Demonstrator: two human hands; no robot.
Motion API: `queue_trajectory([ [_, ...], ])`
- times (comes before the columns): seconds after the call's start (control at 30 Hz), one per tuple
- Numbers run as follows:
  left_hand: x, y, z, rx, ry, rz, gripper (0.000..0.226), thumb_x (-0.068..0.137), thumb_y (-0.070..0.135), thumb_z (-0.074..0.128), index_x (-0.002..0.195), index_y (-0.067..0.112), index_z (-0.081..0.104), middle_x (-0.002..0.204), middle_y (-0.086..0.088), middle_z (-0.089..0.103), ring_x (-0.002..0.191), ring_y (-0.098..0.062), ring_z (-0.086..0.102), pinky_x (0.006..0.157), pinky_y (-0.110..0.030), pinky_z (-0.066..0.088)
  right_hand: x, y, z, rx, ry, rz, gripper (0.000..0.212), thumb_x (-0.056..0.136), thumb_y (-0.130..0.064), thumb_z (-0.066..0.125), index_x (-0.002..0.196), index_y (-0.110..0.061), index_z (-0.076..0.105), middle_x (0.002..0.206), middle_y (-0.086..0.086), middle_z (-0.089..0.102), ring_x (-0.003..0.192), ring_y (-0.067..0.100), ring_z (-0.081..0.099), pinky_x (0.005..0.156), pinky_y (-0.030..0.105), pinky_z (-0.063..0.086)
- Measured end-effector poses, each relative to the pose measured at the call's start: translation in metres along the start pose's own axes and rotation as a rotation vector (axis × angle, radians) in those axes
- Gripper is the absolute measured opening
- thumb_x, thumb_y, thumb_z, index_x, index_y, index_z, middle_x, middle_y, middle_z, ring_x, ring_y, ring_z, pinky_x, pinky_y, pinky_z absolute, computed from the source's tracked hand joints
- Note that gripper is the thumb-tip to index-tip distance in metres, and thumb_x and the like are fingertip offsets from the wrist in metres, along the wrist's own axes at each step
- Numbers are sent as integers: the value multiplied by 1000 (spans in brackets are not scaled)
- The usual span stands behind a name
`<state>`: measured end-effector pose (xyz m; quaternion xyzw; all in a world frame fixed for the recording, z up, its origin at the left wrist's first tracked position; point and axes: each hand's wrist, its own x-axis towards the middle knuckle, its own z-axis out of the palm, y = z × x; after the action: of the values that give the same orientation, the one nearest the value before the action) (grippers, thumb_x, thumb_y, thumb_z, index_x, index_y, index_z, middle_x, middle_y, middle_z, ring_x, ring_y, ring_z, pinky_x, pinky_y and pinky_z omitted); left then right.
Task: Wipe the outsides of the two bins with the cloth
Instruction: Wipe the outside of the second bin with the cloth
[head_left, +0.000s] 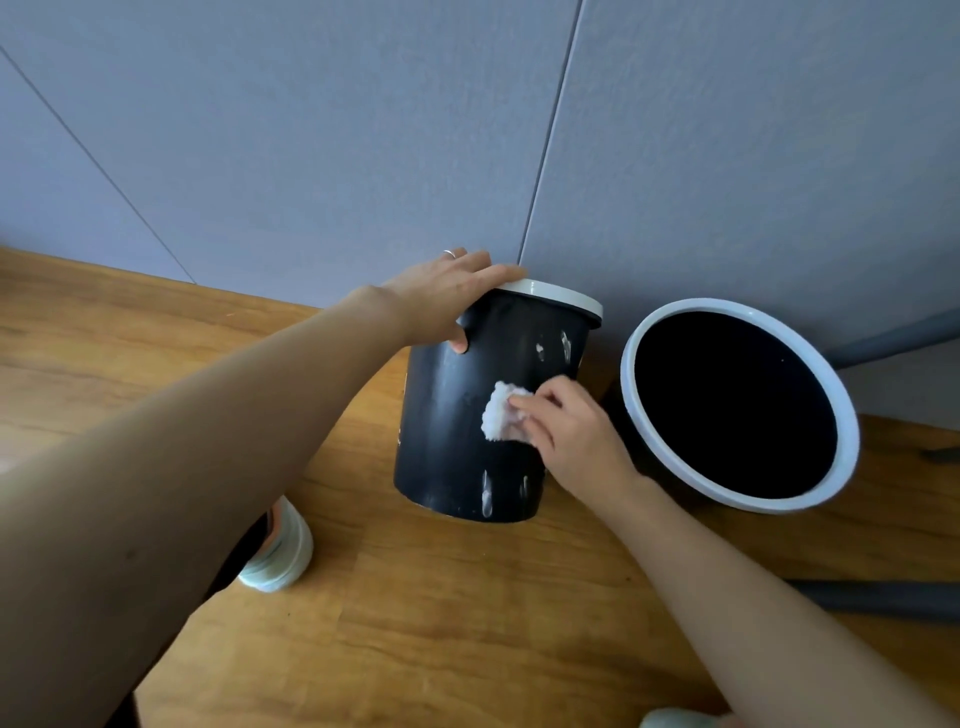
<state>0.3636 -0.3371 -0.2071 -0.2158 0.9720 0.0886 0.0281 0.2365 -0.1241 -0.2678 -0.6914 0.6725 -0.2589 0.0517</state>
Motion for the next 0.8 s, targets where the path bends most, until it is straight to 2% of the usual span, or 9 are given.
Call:
queue_trajectory([
  [0.1,1,2,1,6,4,-12,106,64,20,88,148,29,23,125,-3,46,114,-27,42,90,-35,38,11,2,-1,-6,65,71,20,91,-7,62,109,-5,70,91,8,54,82,20,53,68,30,52],
  [0.17,1,2,1,-3,9,-23,106,63,19,88,147,29,24,125,-3,46,115,-28,42,90,-37,40,1,-2,4,0,37,50,19,91,-7,61,109,-5,70,90,8,54,80,19,52,68,28,51],
  [0.3,-1,-1,2,4,18,-24,105,63,19,88,146,29,24,125,-5,46,114,-28,42,90,-41,42,-44,-16,19,-32,-246,-135,15,90,-11,59,101,-7,70,86,7,54,72,16,51,53,28,53],
  [0.4,-4,-3,3,8,28,-31,105,64,18,88,145,30,23,125,-5,45,113,-28,42,89,-40,42,-50,-16,22,-42,-329,-190,13,87,-7,68,100,-10,70,84,4,53,69,14,49,47,26,50],
  [0.47,-4,-3,4,15,33,-35,105,63,17,88,145,30,23,124,-6,46,112,-29,43,88,-39,41,-35,-14,21,-36,-240,-127,15,90,-8,63,103,-11,70,88,4,54,74,15,51,58,23,52],
  [0.53,-3,-3,5,12,36,-37,105,63,17,88,145,31,24,122,-5,46,110,-29,43,87,-38,41,-16,-10,17,2,-64,37,19,93,-10,58,110,-10,69,93,5,53,79,16,52,68,22,50],
  [0.6,-3,-3,5,7,32,-39,106,63,17,88,145,32,23,122,-5,46,111,-28,42,87,-39,41,-8,-8,16,5,-9,92,20,94,-12,58,112,-10,67,95,4,52,81,14,51,70,21,49],
  [0.7,-2,-4,5,13,27,-42,106,63,17,88,146,32,22,123,-5,46,112,-29,43,88,-39,41,-28,-14,25,-14,-191,11,17,91,-14,61,107,-14,66,95,1,51,78,10,50,67,17,47],
  [0.8,-2,-3,4,21,25,-39,105,65,19,87,146,31,22,125,-6,45,113,-29,42,89,-41,43,-56,-24,33,-46,-351,-60,8,85,-15,67,93,-15,66,87,-2,51,72,7,50,56,13,45],
])
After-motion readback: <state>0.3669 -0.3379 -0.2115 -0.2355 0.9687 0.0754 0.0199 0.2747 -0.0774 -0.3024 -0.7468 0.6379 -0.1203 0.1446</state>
